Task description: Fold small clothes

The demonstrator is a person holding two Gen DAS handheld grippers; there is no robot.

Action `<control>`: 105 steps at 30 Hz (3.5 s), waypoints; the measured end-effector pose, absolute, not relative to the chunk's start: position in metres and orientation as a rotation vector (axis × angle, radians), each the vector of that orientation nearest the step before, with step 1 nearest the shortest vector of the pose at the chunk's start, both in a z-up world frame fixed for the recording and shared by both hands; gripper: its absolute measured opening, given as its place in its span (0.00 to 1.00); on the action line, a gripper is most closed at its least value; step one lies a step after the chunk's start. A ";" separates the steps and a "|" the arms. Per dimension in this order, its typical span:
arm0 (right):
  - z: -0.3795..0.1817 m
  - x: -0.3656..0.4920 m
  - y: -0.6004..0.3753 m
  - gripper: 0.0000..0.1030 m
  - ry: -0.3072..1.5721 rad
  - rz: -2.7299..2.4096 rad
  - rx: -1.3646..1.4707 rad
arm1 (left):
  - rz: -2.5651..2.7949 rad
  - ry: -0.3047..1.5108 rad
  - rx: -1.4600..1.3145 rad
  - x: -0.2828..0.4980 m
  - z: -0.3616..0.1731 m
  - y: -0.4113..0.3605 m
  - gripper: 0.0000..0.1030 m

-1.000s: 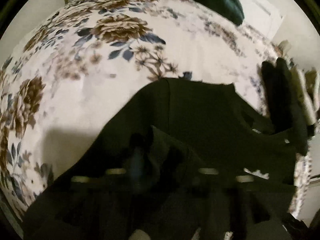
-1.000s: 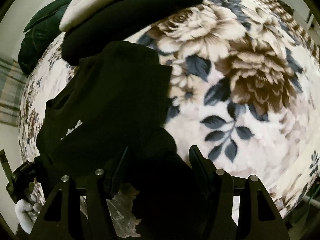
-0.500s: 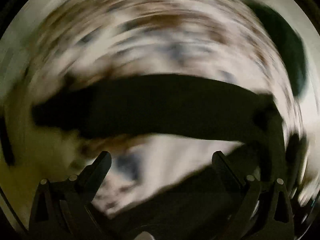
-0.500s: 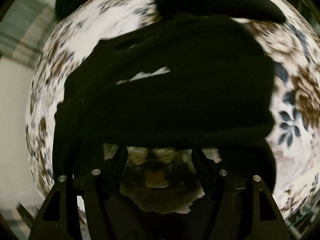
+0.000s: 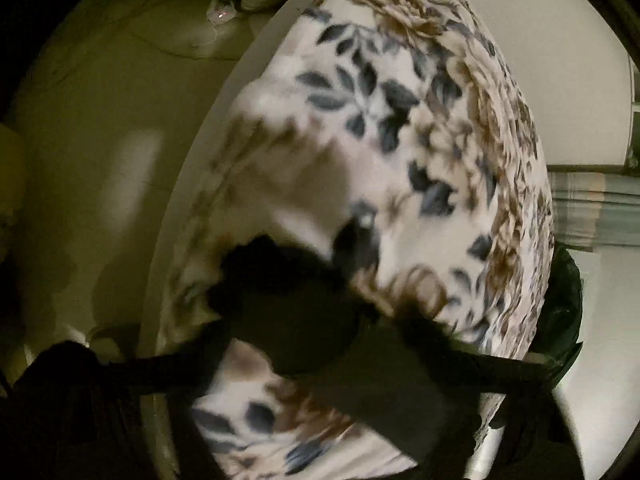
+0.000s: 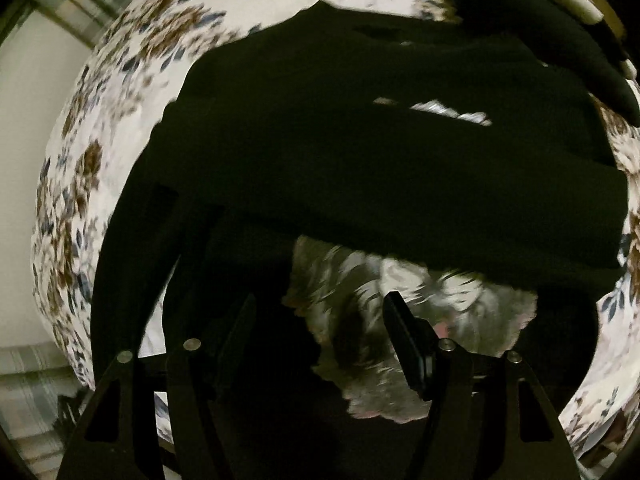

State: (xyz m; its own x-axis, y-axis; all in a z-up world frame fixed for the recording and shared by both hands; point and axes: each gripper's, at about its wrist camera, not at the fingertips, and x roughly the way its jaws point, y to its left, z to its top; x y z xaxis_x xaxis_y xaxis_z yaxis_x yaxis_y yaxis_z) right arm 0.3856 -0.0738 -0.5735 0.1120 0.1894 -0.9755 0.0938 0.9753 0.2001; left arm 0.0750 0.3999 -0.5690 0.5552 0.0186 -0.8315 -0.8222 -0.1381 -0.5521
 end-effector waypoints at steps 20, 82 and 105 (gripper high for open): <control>-0.611 0.366 -0.053 0.66 1.549 0.119 0.189 | 0.789 0.690 -1.367 0.050 -0.538 0.435 0.59; -0.551 0.293 -0.410 0.66 1.276 -0.129 0.858 | -0.217 1.081 -0.096 0.397 -0.392 -0.051 0.91; -0.525 0.334 -0.392 0.14 1.180 -0.383 0.727 | 0.155 1.211 -0.081 0.446 -0.499 0.084 0.91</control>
